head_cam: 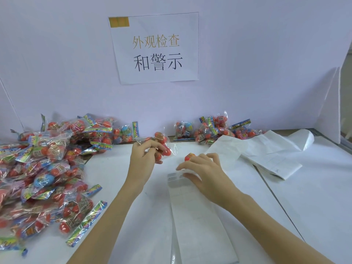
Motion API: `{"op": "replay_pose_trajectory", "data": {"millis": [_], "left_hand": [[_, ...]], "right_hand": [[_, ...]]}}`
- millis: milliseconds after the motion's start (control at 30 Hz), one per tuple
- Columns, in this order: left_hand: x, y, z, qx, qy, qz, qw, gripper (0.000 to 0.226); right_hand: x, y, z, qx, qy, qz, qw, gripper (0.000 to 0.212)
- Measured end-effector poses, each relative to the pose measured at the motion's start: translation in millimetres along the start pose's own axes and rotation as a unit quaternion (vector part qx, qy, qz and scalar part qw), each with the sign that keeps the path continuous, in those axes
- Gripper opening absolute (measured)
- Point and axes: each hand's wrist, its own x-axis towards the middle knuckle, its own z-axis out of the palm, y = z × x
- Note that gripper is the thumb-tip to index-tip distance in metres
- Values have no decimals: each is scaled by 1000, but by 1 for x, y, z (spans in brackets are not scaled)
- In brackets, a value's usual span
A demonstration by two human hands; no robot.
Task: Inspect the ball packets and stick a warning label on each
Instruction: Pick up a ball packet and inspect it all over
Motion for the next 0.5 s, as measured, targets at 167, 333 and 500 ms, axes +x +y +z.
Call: {"op": "replay_pose_trajectory", "data": {"millis": [167,333,500], "left_hand": [[-3,-3,7,6,-107,-1,994,20],[-11,-14,13,130,-174,-26,976,13],[-15,-21,22,123,-139,-23,982,14]], "right_hand": [[3,15,-13,127,19,112,985,21],[0,26,-22,160,-9,154,975,29],[-1,28,-16,108,-10,121,987,35]]}}
